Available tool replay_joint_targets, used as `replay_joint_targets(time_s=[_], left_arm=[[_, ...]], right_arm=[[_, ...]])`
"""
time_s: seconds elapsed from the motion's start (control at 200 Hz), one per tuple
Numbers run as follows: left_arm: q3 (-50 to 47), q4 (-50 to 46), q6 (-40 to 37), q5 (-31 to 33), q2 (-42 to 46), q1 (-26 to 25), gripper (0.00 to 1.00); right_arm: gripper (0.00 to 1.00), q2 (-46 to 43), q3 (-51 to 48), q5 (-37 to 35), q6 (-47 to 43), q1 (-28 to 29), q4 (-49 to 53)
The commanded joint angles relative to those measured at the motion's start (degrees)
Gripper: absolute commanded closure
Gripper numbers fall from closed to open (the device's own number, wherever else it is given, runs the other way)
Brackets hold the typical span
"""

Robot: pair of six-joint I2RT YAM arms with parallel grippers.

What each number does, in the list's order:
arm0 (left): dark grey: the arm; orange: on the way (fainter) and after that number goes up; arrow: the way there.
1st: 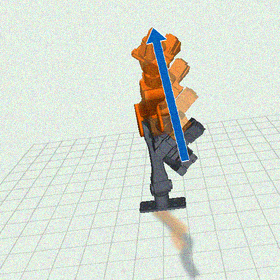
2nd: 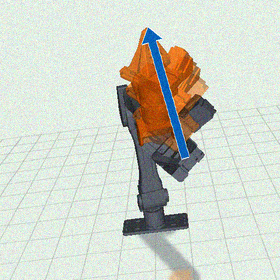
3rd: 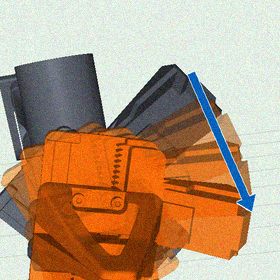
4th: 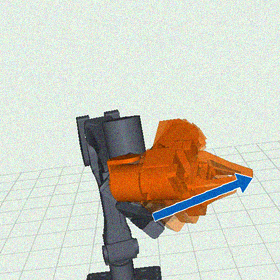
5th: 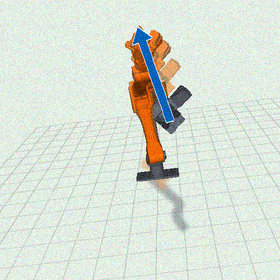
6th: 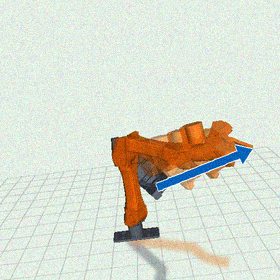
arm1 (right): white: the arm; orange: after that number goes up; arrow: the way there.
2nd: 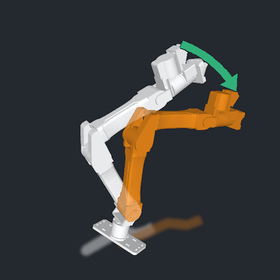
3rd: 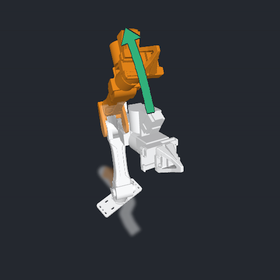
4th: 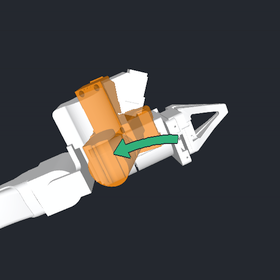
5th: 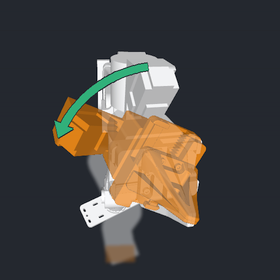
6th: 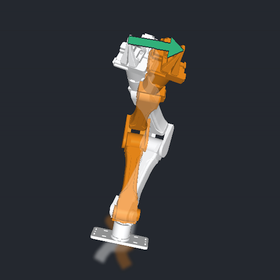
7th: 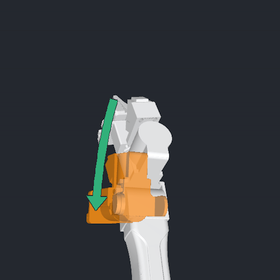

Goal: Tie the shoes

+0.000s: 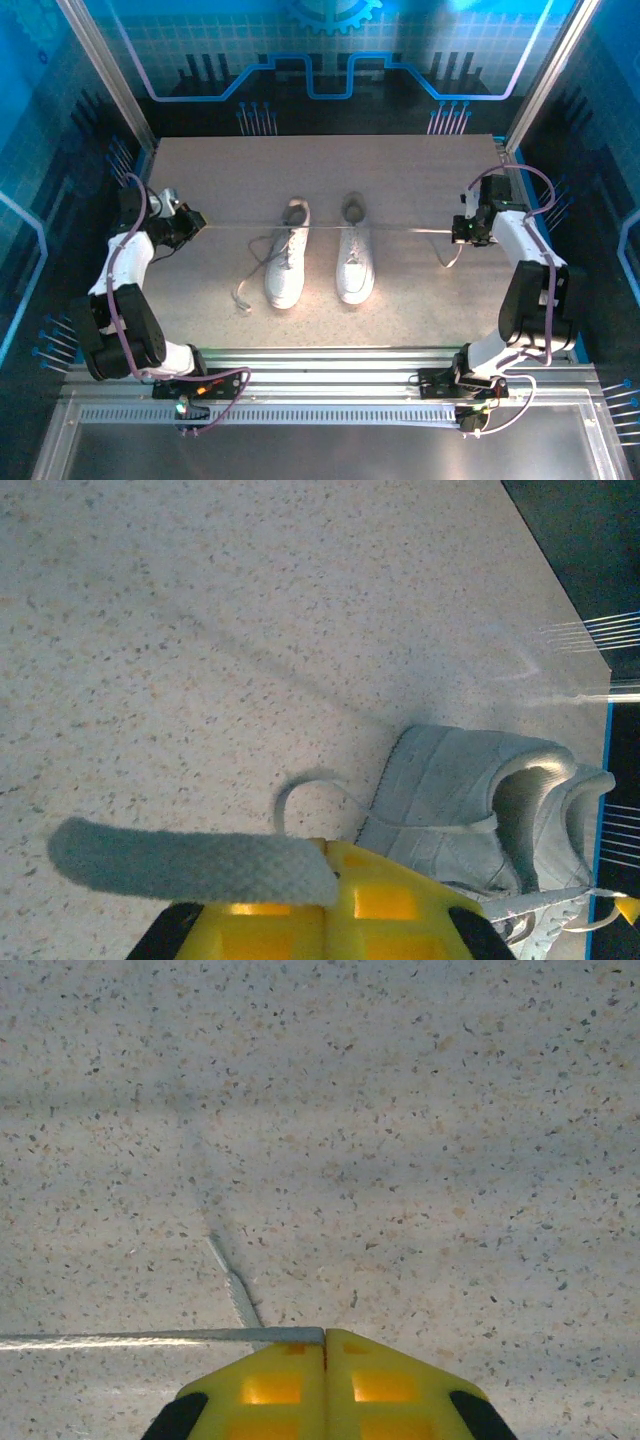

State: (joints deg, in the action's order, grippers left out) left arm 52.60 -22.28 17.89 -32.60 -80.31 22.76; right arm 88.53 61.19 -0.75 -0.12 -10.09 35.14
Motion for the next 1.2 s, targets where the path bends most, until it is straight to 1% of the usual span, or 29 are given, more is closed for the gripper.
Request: replay_joint_targets(time_s=[0.0, 0.065, 0.125, 0.19, 0.25, 0.33, 0.4, 0.48, 0.57, 0.65, 0.755, 0.78, 0.81, 0.83, 0.865, 0.96, 1.051, 1.101, 1.196], left_arm=[[-1.67, -2.36, -1.57, 0.70, 0.01, 4.40, 1.00], [-2.73, -3.27, -1.60, -0.42, 0.34, 6.02, 1.00], [-3.73, -3.71, -1.52, -0.49, 1.50, 5.90, 1.00], [-5.43, -2.81, -0.33, -0.13, 3.76, 4.32, 1.00], [-7.40, -1.51, 1.21, 1.24, 6.39, 0.93, 1.00], [-10.15, 0.55, 4.65, 3.23, 9.60, -5.50, 1.00], [-12.14, 1.89, 7.86, 5.86, 12.94, -12.57, 1.00], [-14.09, 1.50, 10.09, 10.88, 17.73, -20.89, 1.00], [-16.41, 0.20, 12.79, 15.16, 23.52, -28.20, 1.00], [-18.21, -1.19, 14.27, 18.87, 28.13, -35.45, 1.00], [-19.24, -3.22, 13.89, 25.08, 31.64, -47.15, 1.00], [-19.26, -3.97, 13.24, 26.58, 31.71, -49.72, 0.95], [-19.00, -5.43, 12.26, 28.51, 31.42, -52.23, 0.86], [-18.67, -6.61, 11.58, 29.88, 31.25, -53.65, 0.80], [-18.04, -8.47, 9.86, 31.25, 30.73, -55.36, 0.72], [-13.75, -13.80, 3.61, 34.30, 30.45, -55.70, 0.60], [-8.65, -15.16, -6.00, 35.75, 31.07, -55.68, 0.46], [-6.33, -14.02, -11.43, 35.66, 30.64, -55.67, 0.41], [-3.91, -7.68, -22.38, 33.83, 27.07, -55.72, 0.41]], right_arm=[[1.00, 0.12, 1.99, -3.22, -0.77, -1.84, -0.19], [1.00, -0.49, 1.02, 0.29, 0.29, -1.64, -1.45], [1.00, -0.68, 0.42, 0.63, 0.56, 0.08, -1.51], [1.00, -1.35, -0.46, 1.73, 0.28, 2.26, -2.19], [1.00, -2.14, -1.14, 2.88, 0.90, 4.33, -2.59], [1.00, -3.50, -2.37, 3.26, 2.14, 7.15, -3.21], [1.00, -4.86, -3.20, 2.98, 2.75, 9.33, -3.34], [1.00, -6.28, -4.20, 3.21, 3.16, 11.46, -3.25], [1.00, -7.69, -5.67, 3.45, 3.58, 13.52, -2.49], [1.00, -9.00, -7.31, 4.59, 4.32, 15.03, -2.61], [1.00, -10.18, -8.94, 4.83, 5.07, 17.29, -2.62], [1.00, -10.37, -9.14, 4.82, 5.17, 17.76, -2.57], [0.99, -10.46, -9.37, 4.80, 5.23, 18.24, -2.45], [0.96, -10.47, -9.47, 4.81, 5.22, 18.53, -2.31], [0.88, -10.71, -9.66, 4.60, 5.31, 18.93, -2.20], [0.66, -12.20, -9.77, 4.56, 5.29, 19.41, -1.83], [0.55, -14.33, -9.27, 4.65, 4.84, 19.40, -1.32], [0.52, -15.54, -8.82, 4.47, 4.76, 19.48, -0.91], [0.51, -17.67, -8.88, 5.30, 4.96, 19.58, -1.35]])
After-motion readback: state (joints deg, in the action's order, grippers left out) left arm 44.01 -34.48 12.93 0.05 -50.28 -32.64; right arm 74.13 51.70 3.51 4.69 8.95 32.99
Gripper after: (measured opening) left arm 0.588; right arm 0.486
